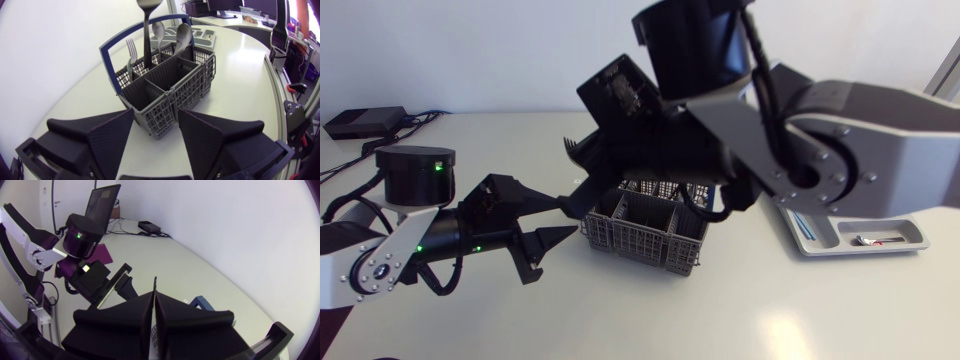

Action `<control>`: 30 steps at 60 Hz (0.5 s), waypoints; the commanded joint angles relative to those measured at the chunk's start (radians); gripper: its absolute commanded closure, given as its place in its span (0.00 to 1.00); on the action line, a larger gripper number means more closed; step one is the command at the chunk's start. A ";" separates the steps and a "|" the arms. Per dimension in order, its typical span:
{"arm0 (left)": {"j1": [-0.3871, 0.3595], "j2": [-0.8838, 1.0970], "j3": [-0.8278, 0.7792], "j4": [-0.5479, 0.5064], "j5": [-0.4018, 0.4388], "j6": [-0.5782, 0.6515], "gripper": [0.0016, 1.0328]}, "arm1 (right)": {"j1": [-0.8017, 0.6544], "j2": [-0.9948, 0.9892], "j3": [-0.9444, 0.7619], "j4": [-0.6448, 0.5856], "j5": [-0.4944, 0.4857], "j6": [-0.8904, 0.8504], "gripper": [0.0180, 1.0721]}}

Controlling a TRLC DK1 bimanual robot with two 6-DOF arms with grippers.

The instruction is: Sort the cutlery from the basket into the organizer compartments.

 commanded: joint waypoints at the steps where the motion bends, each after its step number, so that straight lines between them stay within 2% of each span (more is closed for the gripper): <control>1: -0.017 -0.057 0.023 -0.033 0.013 -0.004 0.36 | -0.019 -0.046 0.070 -0.059 -0.050 0.042 0.95; 11: -0.038 -0.123 0.049 -0.109 0.043 -0.012 0.35 | -0.064 -0.084 0.094 -0.153 -0.199 0.080 0.95; 20: -0.055 -0.157 0.103 -0.181 0.073 -0.029 0.34 | -0.150 -0.095 0.120 -0.214 -0.390 0.138 0.95; 30: -0.060 -0.135 0.169 -0.224 0.157 -0.042 0.34 | -0.220 -0.100 0.134 -0.255 -0.555 0.175 0.95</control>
